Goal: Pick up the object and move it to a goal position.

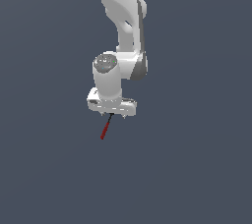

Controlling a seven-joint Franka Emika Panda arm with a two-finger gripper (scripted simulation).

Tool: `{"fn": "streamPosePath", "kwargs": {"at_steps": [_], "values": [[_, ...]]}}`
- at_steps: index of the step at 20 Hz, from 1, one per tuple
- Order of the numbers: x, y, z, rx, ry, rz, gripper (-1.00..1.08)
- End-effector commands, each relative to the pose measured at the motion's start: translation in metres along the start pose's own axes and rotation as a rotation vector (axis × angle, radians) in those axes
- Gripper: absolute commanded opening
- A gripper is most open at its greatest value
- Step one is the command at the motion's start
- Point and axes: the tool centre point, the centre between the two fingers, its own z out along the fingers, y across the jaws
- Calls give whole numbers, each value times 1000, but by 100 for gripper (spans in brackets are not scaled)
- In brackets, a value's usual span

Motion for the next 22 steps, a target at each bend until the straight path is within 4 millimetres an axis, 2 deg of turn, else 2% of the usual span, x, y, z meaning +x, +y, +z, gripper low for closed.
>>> {"fn": "streamPosePath", "kwargs": {"at_steps": [1,6,14,22], "values": [[-3,13,18,-5,-5,31,100],[-8,28,36,-10,-11,62,100],[-9,28,45,-10,-13,63,100],[-10,29,81,-10,-12,64,100]]}}
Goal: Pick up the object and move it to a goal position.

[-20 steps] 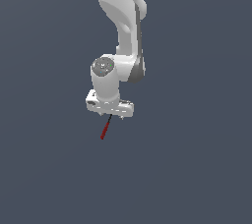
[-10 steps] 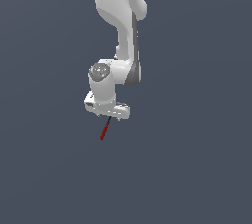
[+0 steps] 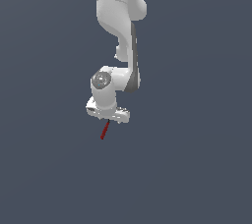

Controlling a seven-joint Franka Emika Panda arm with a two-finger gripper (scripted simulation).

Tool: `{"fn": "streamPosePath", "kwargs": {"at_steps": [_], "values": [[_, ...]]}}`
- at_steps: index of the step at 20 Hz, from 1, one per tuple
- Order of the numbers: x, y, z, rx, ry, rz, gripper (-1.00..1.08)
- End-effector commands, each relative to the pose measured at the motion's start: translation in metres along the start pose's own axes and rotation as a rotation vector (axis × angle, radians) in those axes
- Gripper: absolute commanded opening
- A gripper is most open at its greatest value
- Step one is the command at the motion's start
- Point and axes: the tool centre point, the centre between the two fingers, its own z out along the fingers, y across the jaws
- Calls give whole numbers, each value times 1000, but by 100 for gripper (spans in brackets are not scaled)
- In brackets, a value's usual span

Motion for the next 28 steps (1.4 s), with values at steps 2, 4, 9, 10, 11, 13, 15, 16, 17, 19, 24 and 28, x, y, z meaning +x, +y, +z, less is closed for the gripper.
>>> {"fn": "streamPosePath", "kwargs": {"at_steps": [2,4,9,10,11,13,15,16,17,19,24,28], "values": [[1,0,11,0,1,1,100],[1,0,13,0,1,1,100],[1,0,13,0,1,1,-100],[1,0,13,0,1,1,-100],[1,0,13,0,1,1,-100],[1,0,13,0,1,1,-100],[1,0,13,0,1,1,-100],[1,2,12,-1,2,3,-100],[1,2,12,-1,2,3,-100],[1,2,10,-1,2,3,-100],[-3,2,-2,-1,2,3,-100],[-8,2,-20,-1,2,3,-100]]}}
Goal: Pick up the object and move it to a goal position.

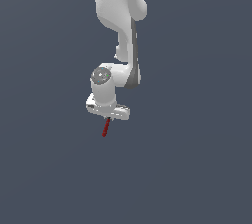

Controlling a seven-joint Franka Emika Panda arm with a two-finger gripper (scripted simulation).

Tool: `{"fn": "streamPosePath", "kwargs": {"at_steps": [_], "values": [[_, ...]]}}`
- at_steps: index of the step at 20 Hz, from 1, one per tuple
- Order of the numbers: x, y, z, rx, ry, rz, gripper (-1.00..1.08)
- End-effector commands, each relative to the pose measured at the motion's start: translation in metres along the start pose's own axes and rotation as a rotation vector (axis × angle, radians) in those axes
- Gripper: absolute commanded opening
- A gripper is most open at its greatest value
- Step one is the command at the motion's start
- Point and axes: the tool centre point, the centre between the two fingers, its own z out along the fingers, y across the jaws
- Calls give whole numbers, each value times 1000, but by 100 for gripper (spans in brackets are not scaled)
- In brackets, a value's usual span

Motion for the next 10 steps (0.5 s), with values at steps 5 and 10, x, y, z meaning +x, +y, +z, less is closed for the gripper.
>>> {"fn": "streamPosePath", "kwargs": {"at_steps": [5,10], "values": [[-12,0,-41,1,1,0,-100],[-24,1,-86,1,1,0,-100]]}}
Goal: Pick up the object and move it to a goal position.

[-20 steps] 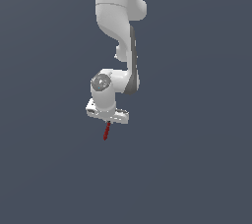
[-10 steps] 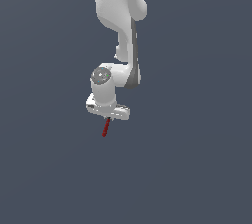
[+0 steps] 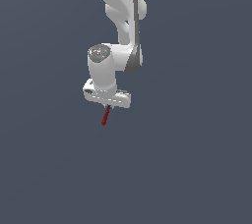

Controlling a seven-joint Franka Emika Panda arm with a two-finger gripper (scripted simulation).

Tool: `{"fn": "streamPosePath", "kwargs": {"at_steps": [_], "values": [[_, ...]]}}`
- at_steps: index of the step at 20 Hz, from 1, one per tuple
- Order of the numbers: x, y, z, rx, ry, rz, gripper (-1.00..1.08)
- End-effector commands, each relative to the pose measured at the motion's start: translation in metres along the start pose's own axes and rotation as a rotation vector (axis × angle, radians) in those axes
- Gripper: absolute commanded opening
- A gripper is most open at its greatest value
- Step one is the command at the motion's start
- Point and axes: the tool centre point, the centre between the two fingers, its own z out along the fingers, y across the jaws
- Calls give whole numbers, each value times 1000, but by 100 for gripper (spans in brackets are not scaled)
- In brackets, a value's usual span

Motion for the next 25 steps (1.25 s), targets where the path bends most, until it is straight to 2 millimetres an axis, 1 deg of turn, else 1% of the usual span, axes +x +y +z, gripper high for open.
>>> {"fn": "streamPosePath", "kwargs": {"at_steps": [1,8,14,17,20,25], "values": [[-7,0,-24,0,1,0,-100],[-24,1,-90,0,1,-1,-100],[-35,1,-134,0,0,-1,-100],[-38,1,-150,0,0,-1,-100],[-40,1,-160,0,0,-2,-100],[-41,1,-167,0,0,-2,-100]]}}
